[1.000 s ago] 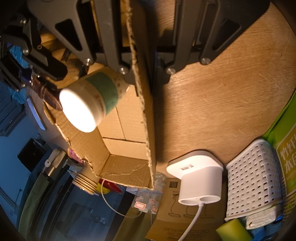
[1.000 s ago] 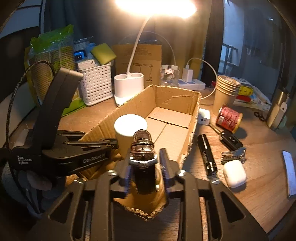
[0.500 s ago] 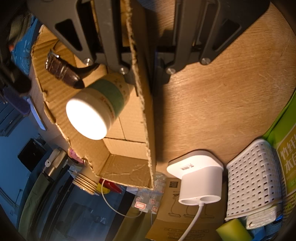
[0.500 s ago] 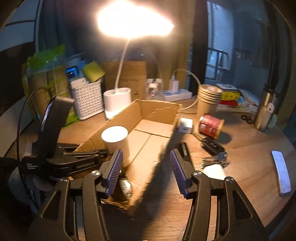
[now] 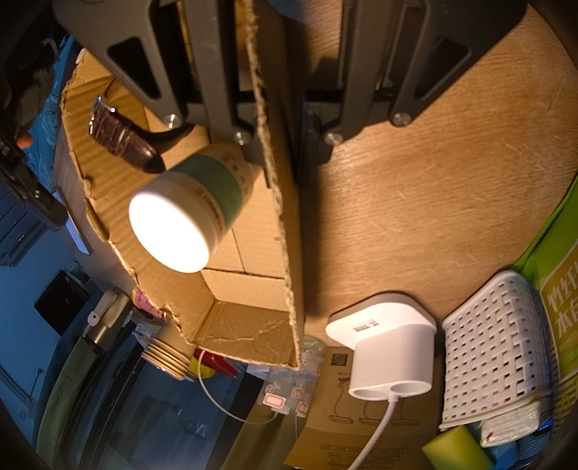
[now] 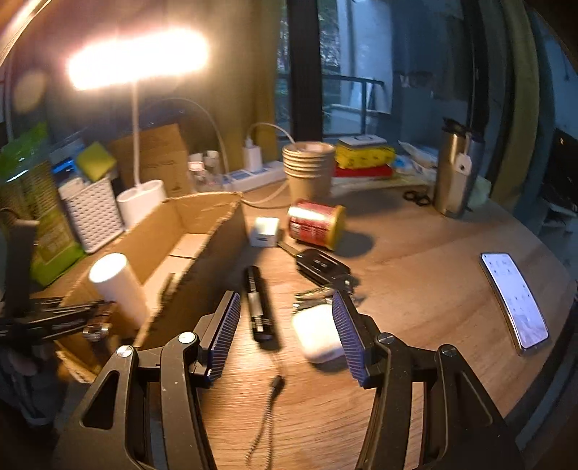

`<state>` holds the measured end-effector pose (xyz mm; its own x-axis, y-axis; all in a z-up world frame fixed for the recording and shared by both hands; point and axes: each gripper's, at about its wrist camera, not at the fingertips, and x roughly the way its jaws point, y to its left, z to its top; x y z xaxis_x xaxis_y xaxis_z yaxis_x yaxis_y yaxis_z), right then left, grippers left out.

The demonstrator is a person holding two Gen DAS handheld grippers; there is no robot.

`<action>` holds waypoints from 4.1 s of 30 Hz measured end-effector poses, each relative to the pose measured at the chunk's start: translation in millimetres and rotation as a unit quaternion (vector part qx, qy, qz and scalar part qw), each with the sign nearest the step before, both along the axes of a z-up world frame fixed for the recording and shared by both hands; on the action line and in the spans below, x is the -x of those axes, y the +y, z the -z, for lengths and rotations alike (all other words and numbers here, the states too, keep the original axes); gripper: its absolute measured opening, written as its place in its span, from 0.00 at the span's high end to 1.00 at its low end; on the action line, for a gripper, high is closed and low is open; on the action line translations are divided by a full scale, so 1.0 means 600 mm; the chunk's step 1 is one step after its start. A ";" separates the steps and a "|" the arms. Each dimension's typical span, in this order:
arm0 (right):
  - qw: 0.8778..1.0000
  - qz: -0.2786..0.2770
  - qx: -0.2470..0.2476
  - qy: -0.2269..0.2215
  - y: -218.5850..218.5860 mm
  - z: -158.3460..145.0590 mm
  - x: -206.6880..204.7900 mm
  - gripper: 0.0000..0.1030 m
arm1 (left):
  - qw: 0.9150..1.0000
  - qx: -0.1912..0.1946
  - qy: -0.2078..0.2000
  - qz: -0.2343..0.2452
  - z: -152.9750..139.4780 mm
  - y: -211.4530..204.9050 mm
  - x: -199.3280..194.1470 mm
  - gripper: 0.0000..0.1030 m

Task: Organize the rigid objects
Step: 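Grasp the white earbud case with the right gripper, then carry the earbud case into the box and release it with the right gripper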

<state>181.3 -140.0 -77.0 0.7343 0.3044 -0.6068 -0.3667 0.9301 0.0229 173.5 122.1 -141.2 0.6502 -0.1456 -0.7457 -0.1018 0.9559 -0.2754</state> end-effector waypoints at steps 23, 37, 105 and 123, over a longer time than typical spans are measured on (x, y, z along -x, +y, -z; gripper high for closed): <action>0.998 0.021 0.032 0.054 0.001 0.071 -0.066 0.45 | 1.000 0.000 0.000 0.000 0.000 0.000 0.000 0.89; 0.994 0.023 0.045 0.093 0.004 0.090 -0.083 0.44 | 1.000 0.000 0.000 0.000 0.000 0.000 0.000 0.89; 0.991 -0.127 0.043 -0.008 0.194 -0.006 0.028 0.44 | 1.000 0.000 0.000 0.000 0.000 0.000 0.000 0.89; 0.994 -0.108 0.006 -0.025 0.154 -0.029 0.034 0.35 | 1.000 0.001 0.000 0.001 -0.001 0.000 0.002 0.90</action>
<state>160.9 -47.5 -59.4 0.6826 0.4503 -0.5755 -0.5576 0.8300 -0.0118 172.6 122.2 -140.4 0.6493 -0.1484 -0.7459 -0.1002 0.9555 -0.2774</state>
